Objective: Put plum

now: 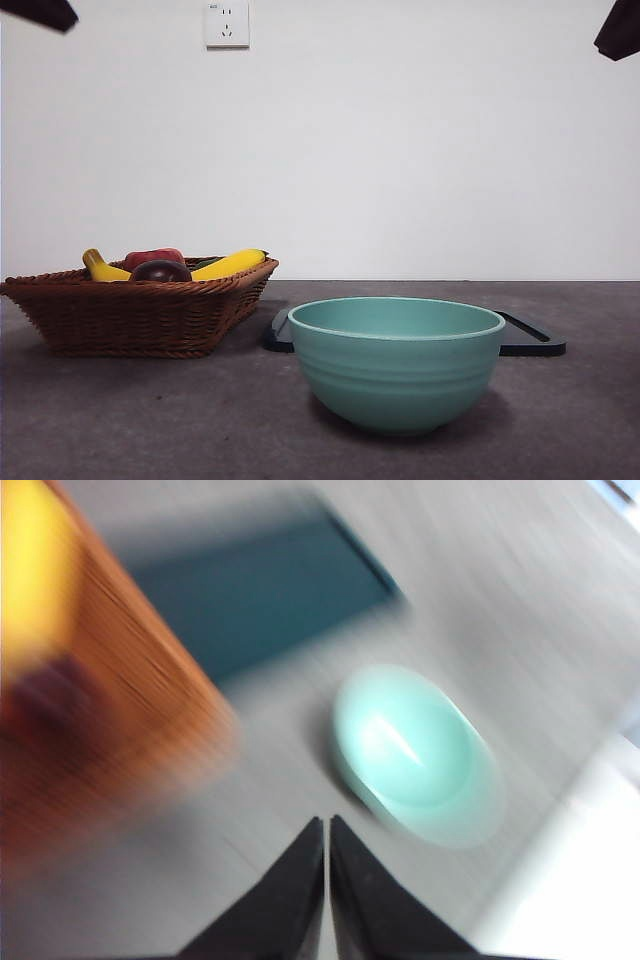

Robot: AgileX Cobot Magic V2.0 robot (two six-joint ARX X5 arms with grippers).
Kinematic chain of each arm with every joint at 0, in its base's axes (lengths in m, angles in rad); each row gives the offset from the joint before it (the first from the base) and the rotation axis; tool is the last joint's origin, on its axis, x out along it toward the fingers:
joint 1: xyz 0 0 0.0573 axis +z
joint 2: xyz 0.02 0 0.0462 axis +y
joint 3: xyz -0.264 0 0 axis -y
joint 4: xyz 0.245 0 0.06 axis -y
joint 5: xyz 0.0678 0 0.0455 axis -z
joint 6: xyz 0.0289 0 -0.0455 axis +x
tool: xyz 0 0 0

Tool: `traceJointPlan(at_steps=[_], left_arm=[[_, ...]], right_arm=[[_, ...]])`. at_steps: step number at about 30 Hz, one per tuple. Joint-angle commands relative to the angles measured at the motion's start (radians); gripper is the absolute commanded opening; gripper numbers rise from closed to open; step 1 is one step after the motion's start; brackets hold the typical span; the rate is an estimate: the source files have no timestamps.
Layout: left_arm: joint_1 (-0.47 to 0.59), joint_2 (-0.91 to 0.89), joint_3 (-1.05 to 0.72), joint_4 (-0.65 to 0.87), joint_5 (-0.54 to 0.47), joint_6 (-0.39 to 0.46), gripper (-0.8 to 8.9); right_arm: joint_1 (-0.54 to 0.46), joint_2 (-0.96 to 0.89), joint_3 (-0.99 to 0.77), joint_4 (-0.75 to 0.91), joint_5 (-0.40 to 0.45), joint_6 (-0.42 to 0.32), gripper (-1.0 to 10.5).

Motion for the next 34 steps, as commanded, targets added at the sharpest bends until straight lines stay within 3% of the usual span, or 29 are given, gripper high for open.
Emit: traceJointPlan(at_steps=[1,10,14,25,34], left_arm=[[0.042,-0.047,0.011,0.167,-0.093,0.032,0.07],[0.230,-0.299,-0.222,0.669,-0.311,0.087,0.07],[0.282,-0.414,-0.381,0.800,-0.428,0.087,0.07],[0.368,-0.657,-0.738,0.828,-0.472,0.086,0.07],[0.382,-0.756,-0.885,0.814,-0.472,0.086,0.07]], right_arm=[[0.007,0.005,0.016,0.010,0.000,0.010,0.1],[0.007,0.005,0.016,0.016,0.000,0.010,0.1],[0.007,0.005,0.016,0.016,0.000,0.010,0.1],[0.007,0.005,0.016,0.016,0.000,0.010,0.1],[0.007,0.005,0.016,0.016,0.000,0.010,0.1]])
